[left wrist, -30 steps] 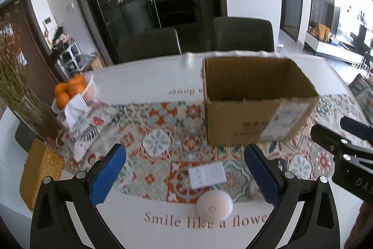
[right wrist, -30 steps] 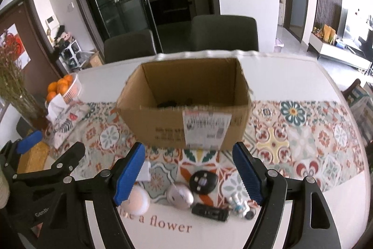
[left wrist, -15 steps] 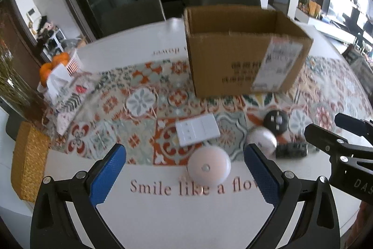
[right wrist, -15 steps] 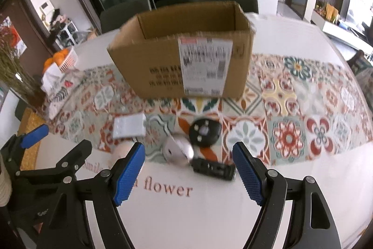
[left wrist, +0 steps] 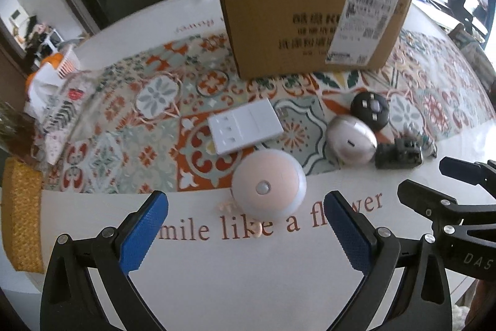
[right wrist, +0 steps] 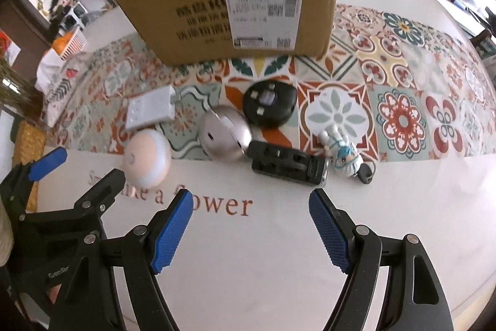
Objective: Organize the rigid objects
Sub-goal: 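Grasp the round pink-white night light with the left gripper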
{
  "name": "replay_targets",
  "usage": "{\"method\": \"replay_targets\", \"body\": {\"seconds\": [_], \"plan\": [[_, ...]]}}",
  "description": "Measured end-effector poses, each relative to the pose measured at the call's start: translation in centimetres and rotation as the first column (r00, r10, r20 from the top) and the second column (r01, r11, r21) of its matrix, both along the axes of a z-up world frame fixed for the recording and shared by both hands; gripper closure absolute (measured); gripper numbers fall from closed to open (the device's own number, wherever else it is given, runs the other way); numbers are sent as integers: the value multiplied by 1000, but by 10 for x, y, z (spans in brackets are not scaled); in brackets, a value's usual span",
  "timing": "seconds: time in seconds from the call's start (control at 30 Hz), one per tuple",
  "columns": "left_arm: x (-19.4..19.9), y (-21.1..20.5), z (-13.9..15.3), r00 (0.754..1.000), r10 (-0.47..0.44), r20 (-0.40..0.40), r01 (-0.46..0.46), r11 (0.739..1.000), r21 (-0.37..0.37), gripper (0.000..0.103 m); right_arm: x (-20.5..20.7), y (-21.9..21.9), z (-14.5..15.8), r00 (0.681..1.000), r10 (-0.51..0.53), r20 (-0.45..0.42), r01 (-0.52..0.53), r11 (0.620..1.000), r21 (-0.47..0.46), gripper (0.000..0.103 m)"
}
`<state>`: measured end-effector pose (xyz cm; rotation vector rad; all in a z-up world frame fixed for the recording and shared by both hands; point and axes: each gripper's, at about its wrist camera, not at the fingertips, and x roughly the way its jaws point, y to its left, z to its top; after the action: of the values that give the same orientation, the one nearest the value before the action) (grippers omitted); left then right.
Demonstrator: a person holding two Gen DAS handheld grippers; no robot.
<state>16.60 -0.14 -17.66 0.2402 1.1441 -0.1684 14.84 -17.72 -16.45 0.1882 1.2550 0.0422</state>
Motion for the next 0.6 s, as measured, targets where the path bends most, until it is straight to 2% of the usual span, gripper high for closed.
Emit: {"method": "replay_targets", "body": {"seconds": [0.17,0.4,0.6], "plan": [[8,-2,-22,998,-20,-57,19,1000,-13,2,3,3,-17,999,4,-48,-5,1000,-14,26],[28,-7,-51,991,-31,-129,22,997,-76,5,8,5,-38,993,-1,-121,1,1000,-4,26],[39,-10,-64,988,-25,-150,15,997,-69,10,16,7,-46,990,-7,-141,6,1000,-6,26]]}}
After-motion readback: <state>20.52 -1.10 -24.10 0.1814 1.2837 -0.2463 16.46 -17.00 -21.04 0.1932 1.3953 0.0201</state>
